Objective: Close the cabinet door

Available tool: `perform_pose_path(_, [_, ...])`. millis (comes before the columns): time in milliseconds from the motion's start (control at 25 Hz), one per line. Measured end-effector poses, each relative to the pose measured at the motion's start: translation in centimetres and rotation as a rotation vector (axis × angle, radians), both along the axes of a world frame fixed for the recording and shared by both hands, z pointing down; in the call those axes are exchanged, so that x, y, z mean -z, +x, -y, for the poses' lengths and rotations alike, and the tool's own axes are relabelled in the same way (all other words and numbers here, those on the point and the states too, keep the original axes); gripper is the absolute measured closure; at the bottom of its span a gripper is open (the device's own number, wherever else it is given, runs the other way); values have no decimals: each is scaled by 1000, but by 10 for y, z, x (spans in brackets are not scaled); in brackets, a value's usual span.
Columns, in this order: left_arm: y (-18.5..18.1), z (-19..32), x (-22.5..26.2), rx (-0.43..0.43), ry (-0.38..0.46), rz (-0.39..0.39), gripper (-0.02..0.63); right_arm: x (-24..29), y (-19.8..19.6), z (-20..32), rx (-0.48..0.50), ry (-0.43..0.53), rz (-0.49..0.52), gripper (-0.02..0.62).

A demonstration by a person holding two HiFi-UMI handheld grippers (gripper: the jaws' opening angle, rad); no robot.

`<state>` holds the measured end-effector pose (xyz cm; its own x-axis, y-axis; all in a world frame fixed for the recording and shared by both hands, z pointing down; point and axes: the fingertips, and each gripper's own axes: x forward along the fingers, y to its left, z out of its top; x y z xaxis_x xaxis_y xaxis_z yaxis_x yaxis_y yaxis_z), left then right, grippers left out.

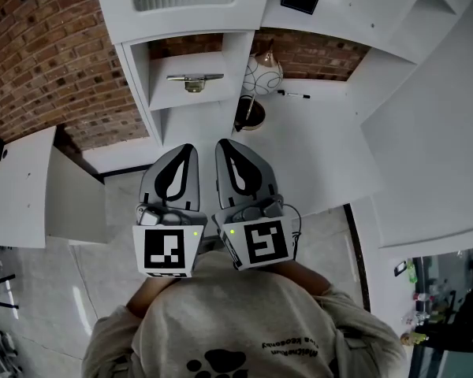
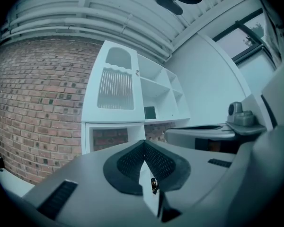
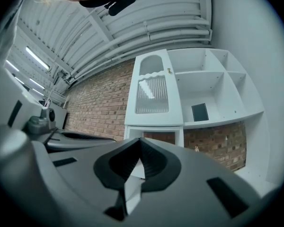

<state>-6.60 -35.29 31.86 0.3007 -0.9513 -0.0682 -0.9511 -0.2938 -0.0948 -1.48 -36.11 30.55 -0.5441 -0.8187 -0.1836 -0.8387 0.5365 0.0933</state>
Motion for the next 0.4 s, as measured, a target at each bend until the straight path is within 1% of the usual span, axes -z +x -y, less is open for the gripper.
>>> perform_pose_path(240, [0,1,-4,-3,-9,-13,598,-2,-2,-1,5,3,-5,577])
perform_pose_path(400, [-2,3,-1,-9,3,-10,598,0,-4,1,6,11,-6,577])
